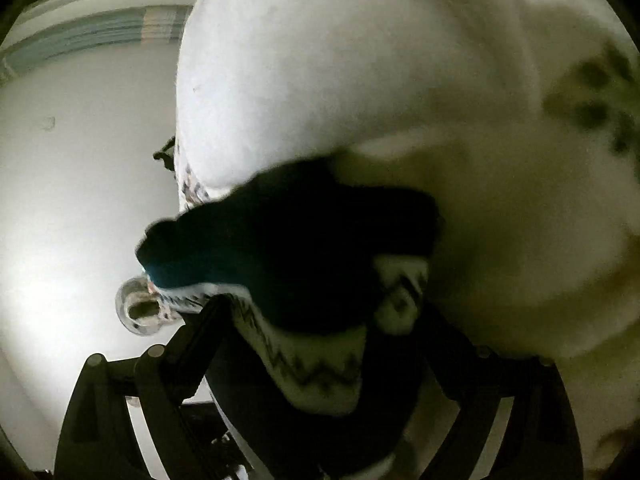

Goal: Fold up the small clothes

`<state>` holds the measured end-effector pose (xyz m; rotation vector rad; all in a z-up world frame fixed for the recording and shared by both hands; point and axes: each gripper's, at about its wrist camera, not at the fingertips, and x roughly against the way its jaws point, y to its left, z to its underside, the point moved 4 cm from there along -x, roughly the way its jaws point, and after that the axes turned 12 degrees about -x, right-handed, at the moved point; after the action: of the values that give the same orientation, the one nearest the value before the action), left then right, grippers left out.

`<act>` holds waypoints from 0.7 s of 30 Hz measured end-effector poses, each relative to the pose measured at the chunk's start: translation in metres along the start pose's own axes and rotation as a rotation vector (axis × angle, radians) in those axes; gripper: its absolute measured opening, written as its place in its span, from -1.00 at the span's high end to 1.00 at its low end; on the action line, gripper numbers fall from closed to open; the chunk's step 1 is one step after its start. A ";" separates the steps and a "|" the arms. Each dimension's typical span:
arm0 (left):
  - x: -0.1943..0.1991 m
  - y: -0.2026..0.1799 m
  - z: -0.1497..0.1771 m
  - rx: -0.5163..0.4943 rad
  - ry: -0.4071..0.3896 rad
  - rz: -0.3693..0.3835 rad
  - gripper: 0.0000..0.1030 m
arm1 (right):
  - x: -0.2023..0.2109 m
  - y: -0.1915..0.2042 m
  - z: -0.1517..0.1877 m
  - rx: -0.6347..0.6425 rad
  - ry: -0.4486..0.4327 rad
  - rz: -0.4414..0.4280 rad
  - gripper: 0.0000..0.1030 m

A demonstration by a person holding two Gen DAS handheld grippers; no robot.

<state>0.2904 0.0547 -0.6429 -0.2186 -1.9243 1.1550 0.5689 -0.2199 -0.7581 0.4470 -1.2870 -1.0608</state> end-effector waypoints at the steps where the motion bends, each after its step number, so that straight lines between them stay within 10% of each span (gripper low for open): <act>1: -0.002 -0.004 -0.006 -0.008 0.002 -0.002 0.58 | 0.001 -0.001 0.001 0.002 -0.013 0.000 -0.22; 4: 0.006 -0.020 -0.026 -0.047 -0.002 0.001 0.63 | 0.012 -0.006 0.013 -0.023 -0.061 -0.024 0.49; 10: 0.027 -0.045 -0.096 -0.192 0.094 0.022 0.65 | 0.070 -0.030 0.118 -0.171 -0.273 -0.080 0.67; 14: -0.007 -0.059 -0.113 -0.338 0.307 0.032 0.55 | 0.075 -0.058 0.245 -0.332 -0.358 -0.053 0.68; 17: -0.047 -0.060 -0.100 -0.452 0.472 -0.088 -0.14 | 0.054 -0.089 0.285 -0.443 -0.340 -0.027 0.64; 21: -0.056 -0.055 -0.099 -0.429 0.478 -0.128 -0.29 | 0.052 -0.119 0.297 -0.557 -0.275 -0.021 -0.03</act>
<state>0.4123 0.0578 -0.6119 -0.5420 -1.6988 0.5292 0.2461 -0.2393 -0.7395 -0.1118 -1.1569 -1.4730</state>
